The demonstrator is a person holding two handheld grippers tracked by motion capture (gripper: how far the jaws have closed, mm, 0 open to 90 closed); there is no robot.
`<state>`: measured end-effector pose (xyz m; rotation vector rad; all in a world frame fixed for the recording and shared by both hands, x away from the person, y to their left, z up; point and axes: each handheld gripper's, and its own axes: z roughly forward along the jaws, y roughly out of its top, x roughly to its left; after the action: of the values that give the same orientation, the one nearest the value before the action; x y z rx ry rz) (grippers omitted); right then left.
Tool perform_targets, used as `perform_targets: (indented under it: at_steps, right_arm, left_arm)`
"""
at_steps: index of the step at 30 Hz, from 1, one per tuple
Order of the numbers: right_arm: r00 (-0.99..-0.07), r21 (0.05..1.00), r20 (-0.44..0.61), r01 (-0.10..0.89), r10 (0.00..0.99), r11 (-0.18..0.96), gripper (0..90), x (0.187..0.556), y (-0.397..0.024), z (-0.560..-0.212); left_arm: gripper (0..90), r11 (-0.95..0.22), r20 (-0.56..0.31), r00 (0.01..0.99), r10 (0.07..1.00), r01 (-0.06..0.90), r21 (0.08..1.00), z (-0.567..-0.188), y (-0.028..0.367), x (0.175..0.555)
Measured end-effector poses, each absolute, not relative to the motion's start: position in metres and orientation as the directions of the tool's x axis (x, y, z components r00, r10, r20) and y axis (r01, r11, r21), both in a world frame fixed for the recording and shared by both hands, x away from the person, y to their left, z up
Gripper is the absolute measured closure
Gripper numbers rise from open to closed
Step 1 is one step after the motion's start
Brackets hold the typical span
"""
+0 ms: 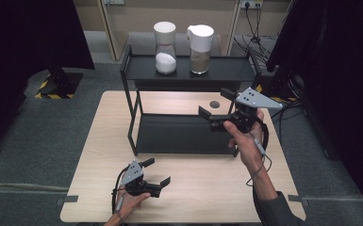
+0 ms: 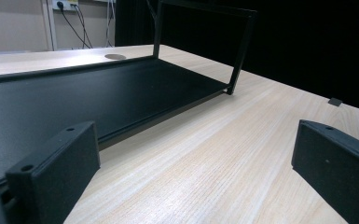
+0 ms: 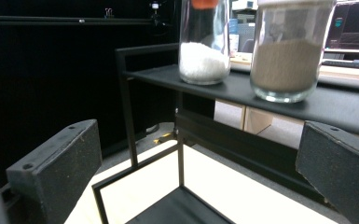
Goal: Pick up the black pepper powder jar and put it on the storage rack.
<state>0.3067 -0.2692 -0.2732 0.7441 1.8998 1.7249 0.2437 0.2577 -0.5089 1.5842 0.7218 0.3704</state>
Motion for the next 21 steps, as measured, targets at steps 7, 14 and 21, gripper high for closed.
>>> perform_targets:
  at_steps: [7,14,21]
  right_arm:
    - [-0.755,0.994,0.038,0.098,0.655,0.056,0.4,0.302,-0.273,-0.292]
    - [-0.758,0.994,0.033,0.091,0.652,0.055,0.6,0.295,-0.272,-0.315]
    - [-0.762,0.994,0.044,0.100,0.646,0.050,0.7,0.290,-0.272,-0.338]
  left_arm:
    - [0.2,-0.009,-0.173,0.749,0.640,0.231,0.973,-0.509,0.257,0.244]
    - [0.2,-0.008,-0.173,0.747,0.642,0.231,0.973,-0.509,0.258,0.244]
    - [0.1,-0.009,-0.171,0.748,0.642,0.231,0.973,-0.509,0.258,0.244]
